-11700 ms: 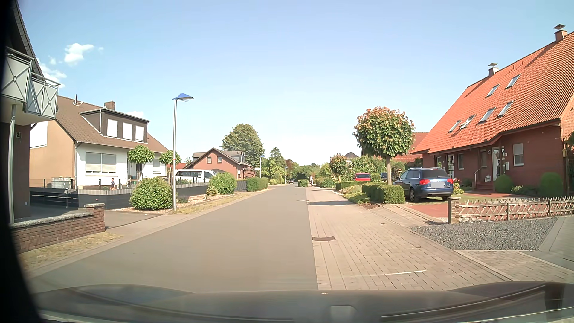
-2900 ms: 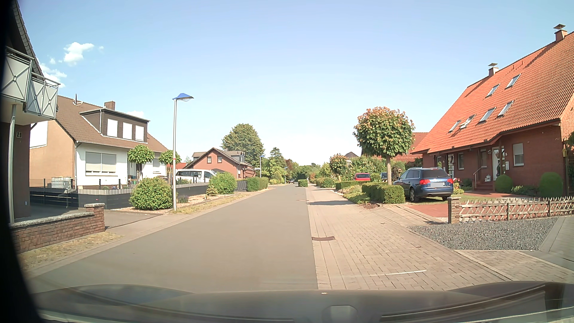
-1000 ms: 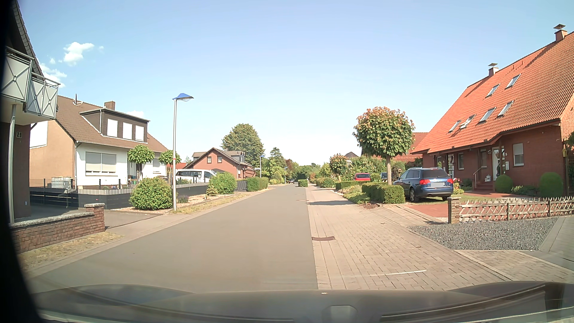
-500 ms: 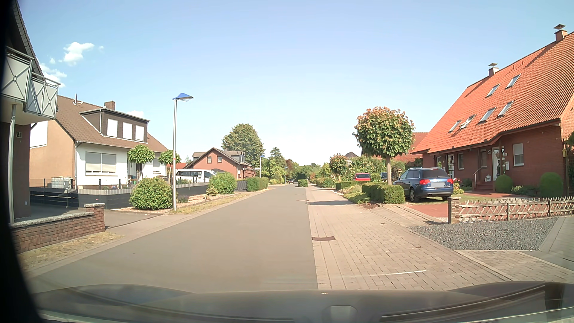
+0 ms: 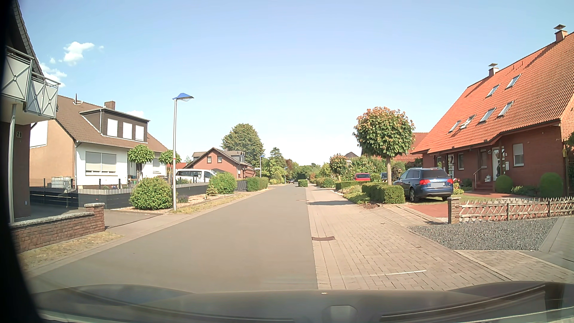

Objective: Follow the waypoints while adhering to traffic rules and regulations

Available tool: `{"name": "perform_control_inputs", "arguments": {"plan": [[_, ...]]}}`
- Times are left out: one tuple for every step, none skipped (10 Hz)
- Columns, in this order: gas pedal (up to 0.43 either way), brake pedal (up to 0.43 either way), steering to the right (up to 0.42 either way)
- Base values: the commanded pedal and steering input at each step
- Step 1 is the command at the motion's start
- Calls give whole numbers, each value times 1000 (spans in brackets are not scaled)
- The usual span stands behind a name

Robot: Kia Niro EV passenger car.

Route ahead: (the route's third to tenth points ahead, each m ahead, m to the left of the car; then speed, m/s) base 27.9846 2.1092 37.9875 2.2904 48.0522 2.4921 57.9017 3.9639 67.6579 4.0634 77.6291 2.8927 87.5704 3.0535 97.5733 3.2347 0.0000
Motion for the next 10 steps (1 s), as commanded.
{"name": "perform_control_inputs", "arguments": {"plan": [[0, 311, -13], [0, 305, -13], [0, 311, -13], [0, 305, -13], [0, 311, -13], [0, 305, -13], [0, 311, -13], [0, 305, -13], [0, 311, -14], [0, 305, -13]]}}
